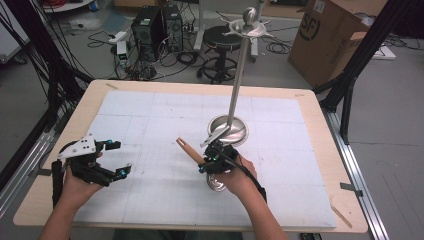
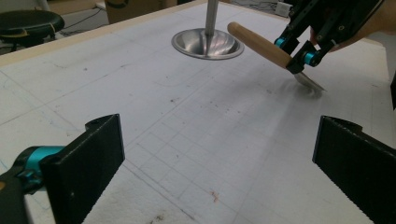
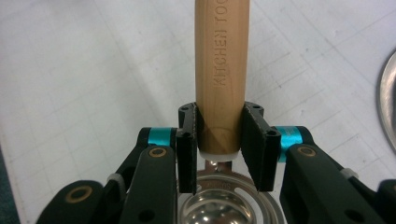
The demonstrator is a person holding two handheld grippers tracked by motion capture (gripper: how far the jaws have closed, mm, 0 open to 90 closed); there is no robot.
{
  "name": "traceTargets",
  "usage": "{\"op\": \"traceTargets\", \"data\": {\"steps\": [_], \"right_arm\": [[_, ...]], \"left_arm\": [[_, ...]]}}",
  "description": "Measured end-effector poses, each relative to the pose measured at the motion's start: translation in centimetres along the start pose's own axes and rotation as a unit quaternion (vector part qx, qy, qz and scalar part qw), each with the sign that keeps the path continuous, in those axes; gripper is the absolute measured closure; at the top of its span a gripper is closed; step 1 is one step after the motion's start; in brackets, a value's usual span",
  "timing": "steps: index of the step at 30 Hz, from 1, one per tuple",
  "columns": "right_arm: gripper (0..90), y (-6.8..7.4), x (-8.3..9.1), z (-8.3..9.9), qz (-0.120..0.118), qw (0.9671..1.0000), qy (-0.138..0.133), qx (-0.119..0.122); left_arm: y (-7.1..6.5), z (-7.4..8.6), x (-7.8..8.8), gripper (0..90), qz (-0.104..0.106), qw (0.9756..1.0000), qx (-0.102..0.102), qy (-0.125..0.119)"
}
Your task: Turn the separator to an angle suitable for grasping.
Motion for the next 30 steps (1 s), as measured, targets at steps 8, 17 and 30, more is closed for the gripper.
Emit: {"op": "traceTargets", "data": {"steps": [8, 17, 30], "right_arm": [[68.5, -0.4, 1.0, 0.0, -0.013, 0.9991, -0.039, -0.012], [68.5, -0.9, 2.2, 0.1, -0.021, 0.9963, -0.081, -0.02], [68.5, -2.1, 3.3, 0.5, -0.028, 0.9912, -0.127, -0.023]], "left_arm": [[0.0, 0.0, 0.0, 2.7, 0.0, 1.0, 0.0, 0.0], [0.0, 0.0, 0.0, 2.7, 0.002, 1.0, 0.0, -0.001], [-0.1, 0.2, 0.6, 2.8, 0.002, 0.9999, 0.006, -0.008]]}}
Point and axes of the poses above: each handheld gripper's, and its own axes: x roughly backward along the jaws, z roughly out of its underside, y roughly to its left, the point moved 2 cm from there along -x, roughly forward along the jaws, and after that the axes turned 11 degrees about z, right-handed, at the moved point
